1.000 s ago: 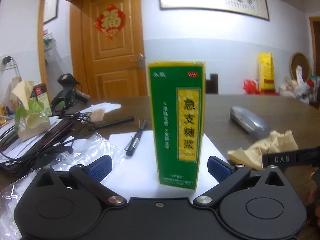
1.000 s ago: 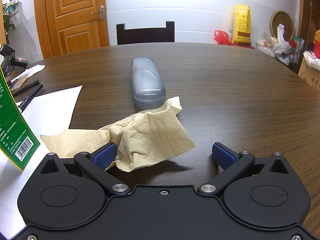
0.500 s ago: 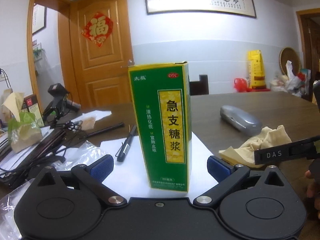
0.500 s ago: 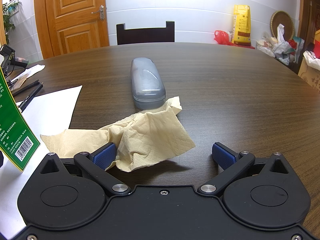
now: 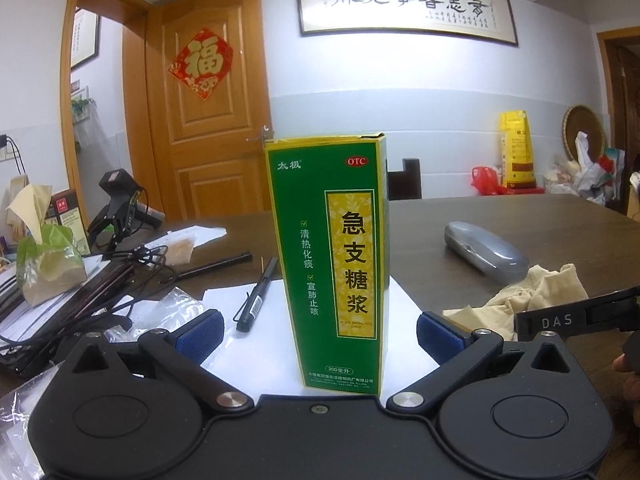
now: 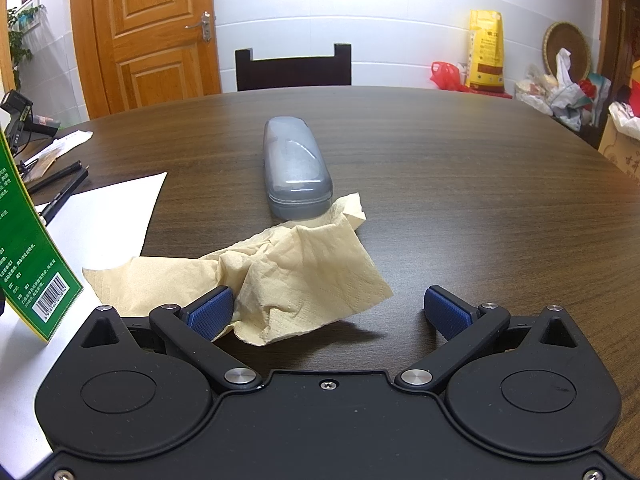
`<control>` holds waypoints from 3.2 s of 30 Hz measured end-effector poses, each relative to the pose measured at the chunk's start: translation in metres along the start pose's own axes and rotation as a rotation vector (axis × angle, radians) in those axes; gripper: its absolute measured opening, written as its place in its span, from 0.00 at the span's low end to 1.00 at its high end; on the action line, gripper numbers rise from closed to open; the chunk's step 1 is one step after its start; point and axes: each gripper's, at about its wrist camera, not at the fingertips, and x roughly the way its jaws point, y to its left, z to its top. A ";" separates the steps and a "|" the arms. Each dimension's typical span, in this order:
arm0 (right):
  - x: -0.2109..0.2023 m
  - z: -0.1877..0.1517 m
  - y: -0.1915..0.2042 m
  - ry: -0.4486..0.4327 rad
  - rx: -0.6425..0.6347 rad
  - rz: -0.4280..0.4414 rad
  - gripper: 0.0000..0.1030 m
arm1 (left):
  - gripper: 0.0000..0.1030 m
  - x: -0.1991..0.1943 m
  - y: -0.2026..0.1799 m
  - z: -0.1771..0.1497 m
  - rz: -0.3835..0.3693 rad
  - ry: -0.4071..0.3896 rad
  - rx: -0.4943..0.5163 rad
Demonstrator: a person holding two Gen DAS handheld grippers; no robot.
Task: Clean container
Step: 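Move the left gripper toward the green medicine box, then close the left gripper on the green medicine box while the right gripper approaches the beige cloth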
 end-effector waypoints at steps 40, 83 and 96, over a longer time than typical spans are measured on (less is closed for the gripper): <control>-0.038 0.005 -0.004 -0.214 -0.047 0.000 1.00 | 1.00 0.039 -0.019 0.010 0.131 0.058 -0.059; -0.044 0.005 -0.017 -0.249 0.003 0.093 1.00 | 0.56 0.058 0.002 0.008 -0.109 0.097 -0.123; -0.045 0.005 -0.018 -0.263 0.013 0.108 1.00 | 0.48 0.055 -0.002 0.010 -0.101 0.085 -0.085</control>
